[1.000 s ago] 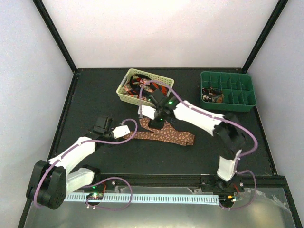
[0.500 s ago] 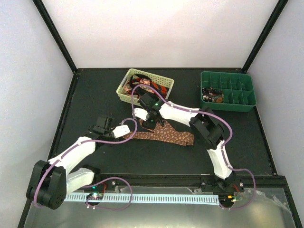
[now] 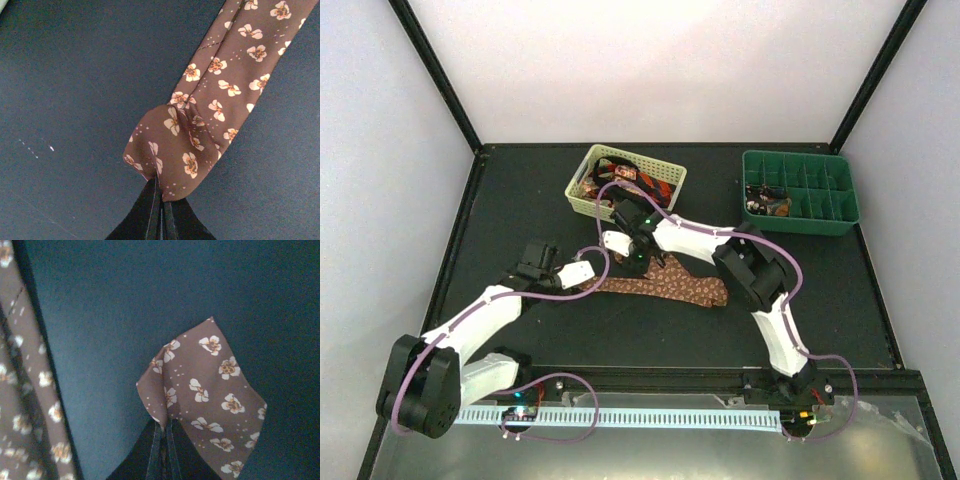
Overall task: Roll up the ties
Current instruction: Flatten out the tie at the center of the board.
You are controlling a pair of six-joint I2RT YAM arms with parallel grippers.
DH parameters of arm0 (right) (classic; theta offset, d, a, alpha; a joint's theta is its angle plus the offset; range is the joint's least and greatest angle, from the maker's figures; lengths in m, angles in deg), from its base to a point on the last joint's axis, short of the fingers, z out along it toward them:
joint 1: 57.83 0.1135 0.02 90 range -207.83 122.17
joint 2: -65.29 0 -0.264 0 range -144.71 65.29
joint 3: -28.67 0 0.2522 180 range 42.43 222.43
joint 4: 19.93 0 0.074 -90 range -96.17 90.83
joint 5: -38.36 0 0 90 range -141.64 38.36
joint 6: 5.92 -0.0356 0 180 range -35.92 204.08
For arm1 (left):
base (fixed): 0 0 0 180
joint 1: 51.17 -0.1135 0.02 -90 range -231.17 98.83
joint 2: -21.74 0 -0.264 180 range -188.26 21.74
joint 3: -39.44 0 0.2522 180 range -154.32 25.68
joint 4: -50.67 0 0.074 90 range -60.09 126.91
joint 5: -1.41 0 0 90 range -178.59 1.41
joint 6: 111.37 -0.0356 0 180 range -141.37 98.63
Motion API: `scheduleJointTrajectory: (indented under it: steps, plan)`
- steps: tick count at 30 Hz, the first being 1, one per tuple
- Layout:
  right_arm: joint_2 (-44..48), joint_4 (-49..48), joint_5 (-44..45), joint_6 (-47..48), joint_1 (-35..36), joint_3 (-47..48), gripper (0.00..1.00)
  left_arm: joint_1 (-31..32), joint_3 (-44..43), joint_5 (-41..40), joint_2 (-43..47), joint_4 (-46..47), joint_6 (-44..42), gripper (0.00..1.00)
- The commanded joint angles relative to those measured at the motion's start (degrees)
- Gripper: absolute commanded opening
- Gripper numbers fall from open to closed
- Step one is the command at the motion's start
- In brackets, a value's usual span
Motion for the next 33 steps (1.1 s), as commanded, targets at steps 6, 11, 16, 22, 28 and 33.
scheduleJointTrajectory:
  steps: [6, 11, 16, 22, 28, 33]
  plan:
    - [23.1, 5.4, -2.6, 2.2, -6.0, -9.4, 0.02, -0.3, -2.7, 0.7, -1.0, -1.2, 1.1, 0.02]
    - [37.1, 7.1, -3.8, 8.3, -16.8, -21.4, 0.02, -0.3, -4.6, 1.7, -2.0, -1.8, 1.7, 0.02]
    - [48.8, 6.2, -4.8, 18.6, -32.1, -34.0, 0.02, -0.2, -5.8, 3.5, -3.6, -1.9, 2.5, 0.02]
    - [54.7, 5.3, -7.5, 32.2, -49.8, -41.9, 0.02, 0.2, -6.7, 4.6, -5.1, -2.4, 2.6, 0.01]
    - [56.1, 3.7, -10.6, 45.5, -63.4, -49.5, 0.02, 1.4, -7.6, 7.6, -4.7, -4.3, 1.9, 0.01]
    - [57.3, 0.0, -12.1, 55.4, -70.4, -55.5, 0.07, 2.9, -8.1, 9.0, -4.5, -4.7, 1.0, 0.03]
